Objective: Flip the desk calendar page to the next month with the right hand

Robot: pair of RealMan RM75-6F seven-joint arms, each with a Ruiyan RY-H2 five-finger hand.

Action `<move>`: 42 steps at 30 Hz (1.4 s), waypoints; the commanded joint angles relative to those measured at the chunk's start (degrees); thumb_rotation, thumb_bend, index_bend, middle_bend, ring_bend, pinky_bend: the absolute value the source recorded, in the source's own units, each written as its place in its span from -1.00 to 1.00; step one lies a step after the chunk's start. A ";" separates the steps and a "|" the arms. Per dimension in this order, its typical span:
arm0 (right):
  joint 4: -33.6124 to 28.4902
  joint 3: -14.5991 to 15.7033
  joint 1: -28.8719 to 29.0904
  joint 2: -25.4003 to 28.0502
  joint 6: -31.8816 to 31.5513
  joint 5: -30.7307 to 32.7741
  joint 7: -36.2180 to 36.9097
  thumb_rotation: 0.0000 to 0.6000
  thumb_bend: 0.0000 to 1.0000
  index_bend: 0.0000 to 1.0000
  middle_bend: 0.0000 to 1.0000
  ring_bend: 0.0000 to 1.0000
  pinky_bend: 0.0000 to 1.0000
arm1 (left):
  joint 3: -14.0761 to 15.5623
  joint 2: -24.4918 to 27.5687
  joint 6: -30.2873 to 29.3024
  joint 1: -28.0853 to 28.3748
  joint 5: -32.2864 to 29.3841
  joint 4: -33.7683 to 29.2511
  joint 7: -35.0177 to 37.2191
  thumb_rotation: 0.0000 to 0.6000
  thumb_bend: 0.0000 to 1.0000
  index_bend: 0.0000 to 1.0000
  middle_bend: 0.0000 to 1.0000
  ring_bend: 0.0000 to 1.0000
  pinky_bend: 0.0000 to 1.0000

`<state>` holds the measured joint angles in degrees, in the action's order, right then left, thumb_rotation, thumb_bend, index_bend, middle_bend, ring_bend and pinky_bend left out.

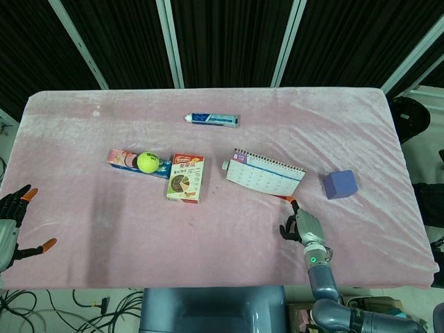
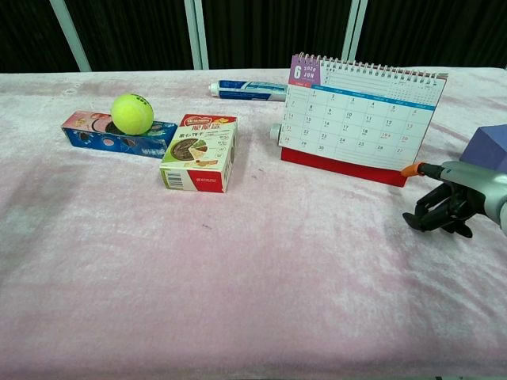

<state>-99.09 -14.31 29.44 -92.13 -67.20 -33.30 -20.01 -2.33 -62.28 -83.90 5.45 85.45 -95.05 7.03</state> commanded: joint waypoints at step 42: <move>-0.21 -0.76 1.10 -0.16 -0.44 0.45 -1.37 1.00 -0.21 -1.00 0.31 0.55 0.62 | -0.05 0.01 0.06 0.01 -0.13 0.00 0.00 1.00 -1.00 -1.00 -1.00 -1.00 -1.00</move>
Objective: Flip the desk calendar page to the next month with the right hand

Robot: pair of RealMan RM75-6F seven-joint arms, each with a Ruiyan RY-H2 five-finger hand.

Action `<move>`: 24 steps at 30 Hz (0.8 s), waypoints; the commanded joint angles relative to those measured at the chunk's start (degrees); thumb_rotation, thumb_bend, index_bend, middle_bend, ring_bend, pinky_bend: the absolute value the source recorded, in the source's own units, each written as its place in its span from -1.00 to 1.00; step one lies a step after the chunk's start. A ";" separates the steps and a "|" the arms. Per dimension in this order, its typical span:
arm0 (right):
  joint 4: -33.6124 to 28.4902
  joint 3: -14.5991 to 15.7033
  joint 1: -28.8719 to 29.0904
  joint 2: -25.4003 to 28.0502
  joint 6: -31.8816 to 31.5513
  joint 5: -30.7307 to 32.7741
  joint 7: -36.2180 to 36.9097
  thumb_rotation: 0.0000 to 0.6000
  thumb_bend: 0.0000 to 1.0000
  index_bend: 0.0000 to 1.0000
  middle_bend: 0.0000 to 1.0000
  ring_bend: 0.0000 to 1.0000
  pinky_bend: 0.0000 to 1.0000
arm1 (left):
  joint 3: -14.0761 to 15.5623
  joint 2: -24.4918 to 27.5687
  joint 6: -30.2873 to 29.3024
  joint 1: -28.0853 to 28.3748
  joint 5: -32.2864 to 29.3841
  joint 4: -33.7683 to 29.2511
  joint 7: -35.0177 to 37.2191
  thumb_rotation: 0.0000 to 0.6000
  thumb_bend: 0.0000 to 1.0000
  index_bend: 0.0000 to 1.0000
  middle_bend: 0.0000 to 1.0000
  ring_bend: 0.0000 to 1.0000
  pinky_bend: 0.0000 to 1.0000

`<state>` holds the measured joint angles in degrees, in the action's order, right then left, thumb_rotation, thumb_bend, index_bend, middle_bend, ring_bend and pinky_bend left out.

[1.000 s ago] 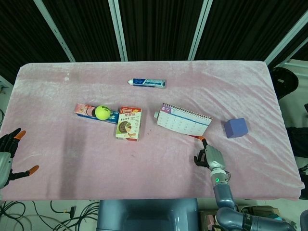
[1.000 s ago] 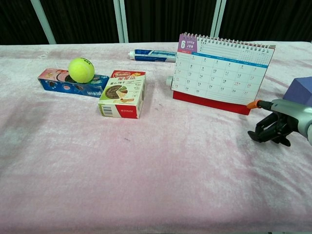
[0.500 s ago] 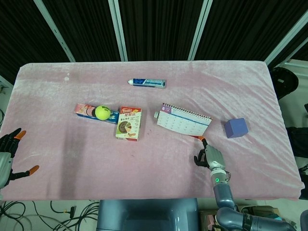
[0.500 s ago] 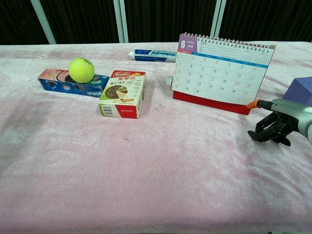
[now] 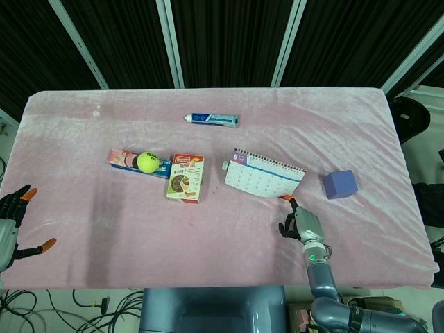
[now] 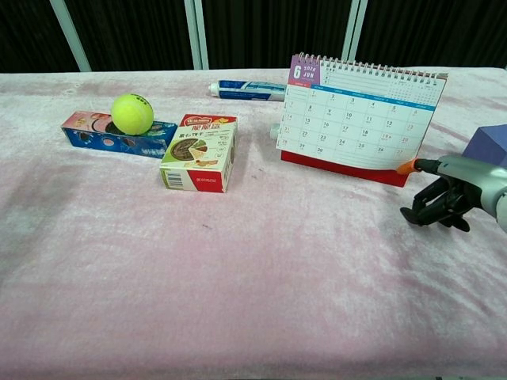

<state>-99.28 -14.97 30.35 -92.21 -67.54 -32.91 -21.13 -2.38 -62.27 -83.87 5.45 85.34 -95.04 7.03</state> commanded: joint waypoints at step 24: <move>-11.79 -5.52 4.31 4.76 -5.99 -3.27 -5.98 1.00 -0.21 -1.00 0.31 0.55 0.62 | 0.19 0.04 0.00 -0.02 0.33 -0.09 0.11 1.00 -1.00 -1.00 -1.00 -1.00 -1.00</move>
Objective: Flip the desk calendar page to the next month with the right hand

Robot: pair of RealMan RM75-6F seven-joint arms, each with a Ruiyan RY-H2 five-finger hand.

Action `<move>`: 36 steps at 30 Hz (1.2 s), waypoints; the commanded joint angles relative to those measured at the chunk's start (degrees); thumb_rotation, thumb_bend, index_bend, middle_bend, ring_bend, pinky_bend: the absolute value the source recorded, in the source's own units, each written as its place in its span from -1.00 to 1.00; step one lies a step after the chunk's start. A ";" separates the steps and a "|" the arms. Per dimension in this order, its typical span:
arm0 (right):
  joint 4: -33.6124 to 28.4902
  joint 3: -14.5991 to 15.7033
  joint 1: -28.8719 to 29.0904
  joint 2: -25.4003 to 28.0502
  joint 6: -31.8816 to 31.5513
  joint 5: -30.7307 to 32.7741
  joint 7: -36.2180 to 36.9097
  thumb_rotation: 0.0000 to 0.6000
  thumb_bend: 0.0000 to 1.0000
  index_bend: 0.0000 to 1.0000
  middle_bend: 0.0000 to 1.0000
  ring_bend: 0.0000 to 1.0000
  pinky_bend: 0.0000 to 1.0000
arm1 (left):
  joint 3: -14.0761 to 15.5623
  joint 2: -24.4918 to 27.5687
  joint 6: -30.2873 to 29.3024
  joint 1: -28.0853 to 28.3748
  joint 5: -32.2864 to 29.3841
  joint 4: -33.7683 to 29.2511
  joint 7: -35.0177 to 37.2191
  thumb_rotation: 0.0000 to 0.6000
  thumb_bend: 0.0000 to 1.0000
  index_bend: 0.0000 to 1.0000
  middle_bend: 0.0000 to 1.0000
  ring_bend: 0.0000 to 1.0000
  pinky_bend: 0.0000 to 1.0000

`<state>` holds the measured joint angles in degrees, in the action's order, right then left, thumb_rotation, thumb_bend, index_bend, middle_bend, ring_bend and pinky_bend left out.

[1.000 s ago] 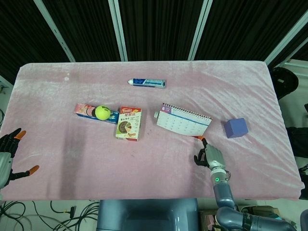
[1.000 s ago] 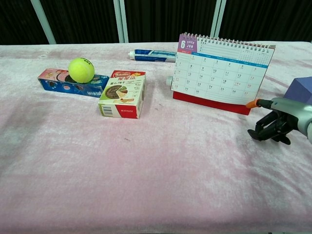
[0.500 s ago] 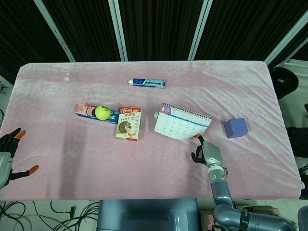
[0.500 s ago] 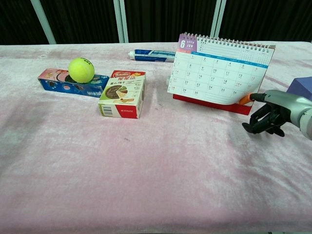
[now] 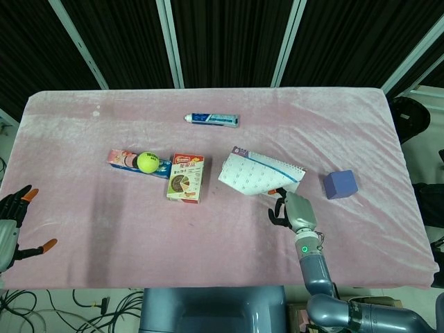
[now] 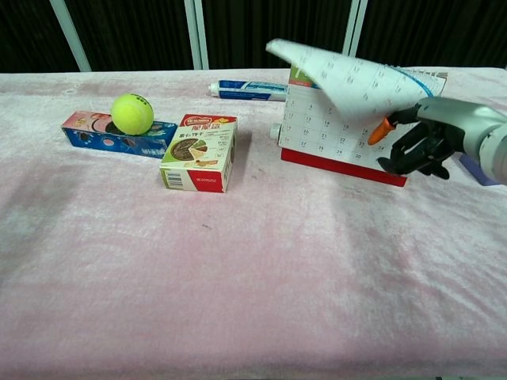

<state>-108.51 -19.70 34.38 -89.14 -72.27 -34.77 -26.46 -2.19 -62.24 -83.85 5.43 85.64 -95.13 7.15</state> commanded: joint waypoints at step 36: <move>2.52 -2.74 12.22 11.80 2.12 7.03 -17.80 1.00 -0.70 -1.00 -1.00 -1.00 -0.85 | -0.14 -0.02 0.21 0.03 -0.53 -0.18 -0.20 1.00 -1.00 -1.00 -1.00 -1.00 -1.00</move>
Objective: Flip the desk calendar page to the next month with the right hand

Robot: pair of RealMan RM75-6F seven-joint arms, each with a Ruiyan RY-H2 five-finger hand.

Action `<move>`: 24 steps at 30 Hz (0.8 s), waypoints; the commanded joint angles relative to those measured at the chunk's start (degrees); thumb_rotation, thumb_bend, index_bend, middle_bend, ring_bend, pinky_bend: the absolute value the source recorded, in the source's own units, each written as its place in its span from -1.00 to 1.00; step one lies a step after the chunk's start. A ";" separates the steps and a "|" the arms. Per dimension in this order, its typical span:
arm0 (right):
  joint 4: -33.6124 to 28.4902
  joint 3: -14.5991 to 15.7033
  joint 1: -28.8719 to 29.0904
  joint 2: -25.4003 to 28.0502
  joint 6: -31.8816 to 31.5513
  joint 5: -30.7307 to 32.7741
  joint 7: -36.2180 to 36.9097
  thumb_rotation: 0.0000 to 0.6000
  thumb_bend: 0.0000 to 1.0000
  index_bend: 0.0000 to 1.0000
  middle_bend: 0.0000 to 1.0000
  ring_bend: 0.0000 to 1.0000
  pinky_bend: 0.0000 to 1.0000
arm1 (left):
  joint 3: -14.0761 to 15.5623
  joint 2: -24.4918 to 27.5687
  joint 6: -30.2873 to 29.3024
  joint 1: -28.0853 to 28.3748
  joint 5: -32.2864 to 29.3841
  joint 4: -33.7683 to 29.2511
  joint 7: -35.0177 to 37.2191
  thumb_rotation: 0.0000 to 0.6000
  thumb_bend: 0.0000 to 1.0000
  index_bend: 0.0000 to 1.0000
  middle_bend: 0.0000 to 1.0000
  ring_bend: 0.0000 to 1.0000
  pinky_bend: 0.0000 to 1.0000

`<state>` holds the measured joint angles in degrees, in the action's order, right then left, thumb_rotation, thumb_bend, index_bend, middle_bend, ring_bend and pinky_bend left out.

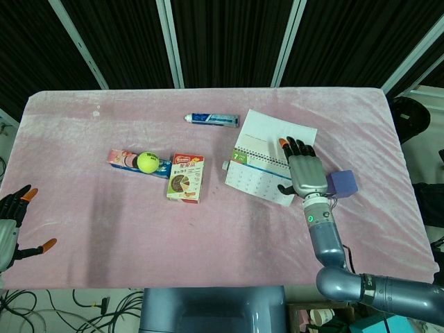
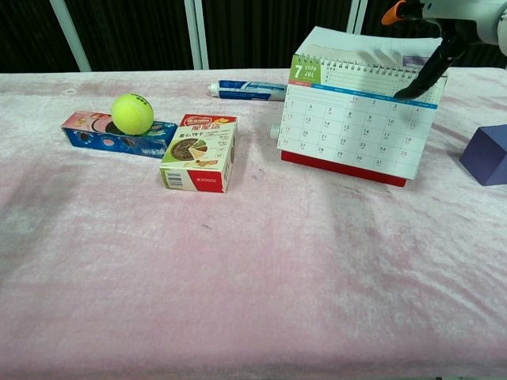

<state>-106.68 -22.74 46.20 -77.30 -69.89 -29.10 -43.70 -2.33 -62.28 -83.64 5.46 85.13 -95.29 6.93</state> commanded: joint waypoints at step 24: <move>0.78 2.19 -1.93 2.21 -1.83 -4.10 7.76 1.00 -0.69 -1.00 -0.90 -0.86 -0.75 | -0.05 0.23 -0.47 -0.21 0.17 -0.12 0.40 1.00 -1.00 -1.00 -1.00 -1.00 -1.00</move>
<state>-105.19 -20.40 45.21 -75.92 -70.64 -31.26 -37.51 -2.38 -62.05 -84.11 5.26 85.30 -95.41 7.32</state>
